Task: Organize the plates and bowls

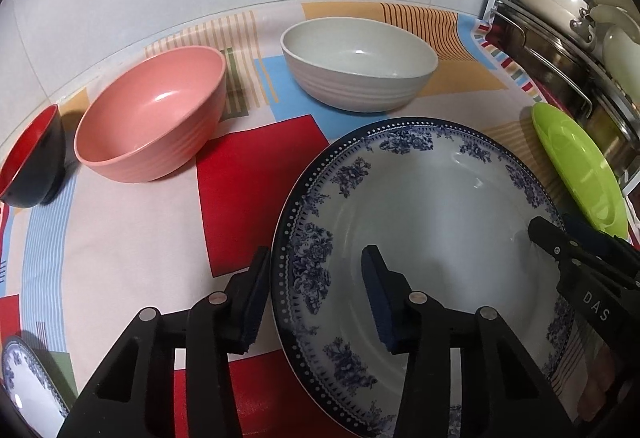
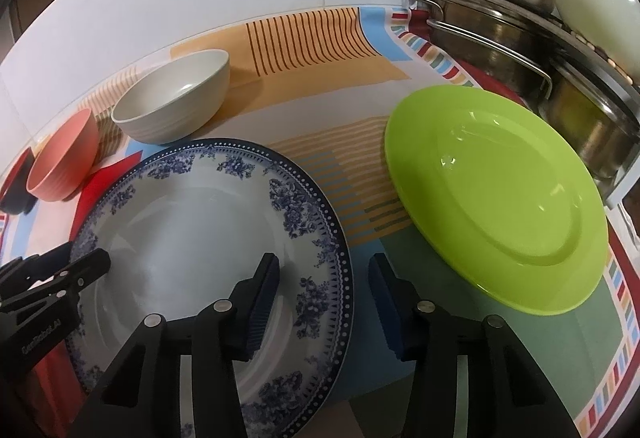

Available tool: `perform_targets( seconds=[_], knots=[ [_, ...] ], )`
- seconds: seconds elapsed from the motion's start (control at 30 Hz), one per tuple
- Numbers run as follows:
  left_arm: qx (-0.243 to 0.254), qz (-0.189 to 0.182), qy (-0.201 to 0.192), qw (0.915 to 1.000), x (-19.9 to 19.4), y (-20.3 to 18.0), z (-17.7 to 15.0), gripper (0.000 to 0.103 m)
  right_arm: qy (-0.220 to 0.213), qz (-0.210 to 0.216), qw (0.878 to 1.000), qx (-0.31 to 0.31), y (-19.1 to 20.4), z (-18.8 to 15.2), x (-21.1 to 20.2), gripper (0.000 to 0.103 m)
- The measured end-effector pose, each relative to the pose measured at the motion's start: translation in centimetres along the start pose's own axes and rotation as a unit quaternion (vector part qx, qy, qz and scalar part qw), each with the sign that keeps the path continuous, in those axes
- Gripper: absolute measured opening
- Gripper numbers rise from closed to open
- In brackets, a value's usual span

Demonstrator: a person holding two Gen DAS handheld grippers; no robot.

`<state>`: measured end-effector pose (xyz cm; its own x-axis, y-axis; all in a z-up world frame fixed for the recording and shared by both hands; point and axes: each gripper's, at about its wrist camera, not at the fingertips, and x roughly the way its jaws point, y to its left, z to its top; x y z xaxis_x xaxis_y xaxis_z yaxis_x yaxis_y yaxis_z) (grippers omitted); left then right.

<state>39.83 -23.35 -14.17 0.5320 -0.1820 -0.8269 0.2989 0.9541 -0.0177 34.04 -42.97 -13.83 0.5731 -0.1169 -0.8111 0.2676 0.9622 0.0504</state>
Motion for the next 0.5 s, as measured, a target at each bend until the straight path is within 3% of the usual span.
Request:
perform_targets(
  seconds=[0.1,0.5],
  knots=[
    [-0.005,0.003,-0.003,1.0,-0.04,0.28,-0.04,0.037,0.001,0.002,1.0,-0.008,0.27,0.14,0.02,0.038],
    [-0.022,0.002,-0.007,0.9997,-0.66,0.89,-0.36,0.036,-0.01,-0.008,1.0,-0.024,0.85,0.02,-0.89,0.036]
  ],
)
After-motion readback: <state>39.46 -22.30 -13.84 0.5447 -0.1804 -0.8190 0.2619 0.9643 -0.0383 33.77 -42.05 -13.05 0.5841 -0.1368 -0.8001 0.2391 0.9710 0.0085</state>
